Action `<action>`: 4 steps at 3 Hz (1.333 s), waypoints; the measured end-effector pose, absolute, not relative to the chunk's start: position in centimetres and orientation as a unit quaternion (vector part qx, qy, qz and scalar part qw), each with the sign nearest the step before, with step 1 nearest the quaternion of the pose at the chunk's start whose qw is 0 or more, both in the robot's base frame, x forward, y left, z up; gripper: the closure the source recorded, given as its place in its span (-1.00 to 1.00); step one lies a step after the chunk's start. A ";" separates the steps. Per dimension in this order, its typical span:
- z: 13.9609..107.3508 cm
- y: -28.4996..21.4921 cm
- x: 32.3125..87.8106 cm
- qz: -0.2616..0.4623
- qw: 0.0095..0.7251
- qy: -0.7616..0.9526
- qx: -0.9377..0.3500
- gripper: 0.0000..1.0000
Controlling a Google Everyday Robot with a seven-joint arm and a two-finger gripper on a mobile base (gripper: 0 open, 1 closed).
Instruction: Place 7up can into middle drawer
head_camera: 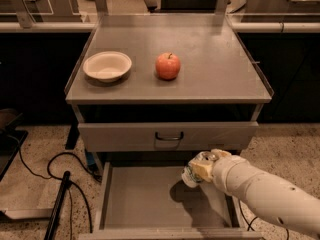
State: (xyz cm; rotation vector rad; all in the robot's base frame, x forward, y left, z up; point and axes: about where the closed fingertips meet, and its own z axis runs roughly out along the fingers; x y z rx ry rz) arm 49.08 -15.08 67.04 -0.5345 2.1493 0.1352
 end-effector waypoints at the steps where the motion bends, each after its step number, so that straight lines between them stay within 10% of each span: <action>1: 66.6 -15.0 49.1 0.057 0.444 0.868 -0.214 1.00; 4: 57.0 -12.9 49.3 0.028 0.399 0.897 -0.191 1.00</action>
Offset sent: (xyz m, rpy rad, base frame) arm -0.0064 0.0153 -0.0287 -0.0098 0.0484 -0.0099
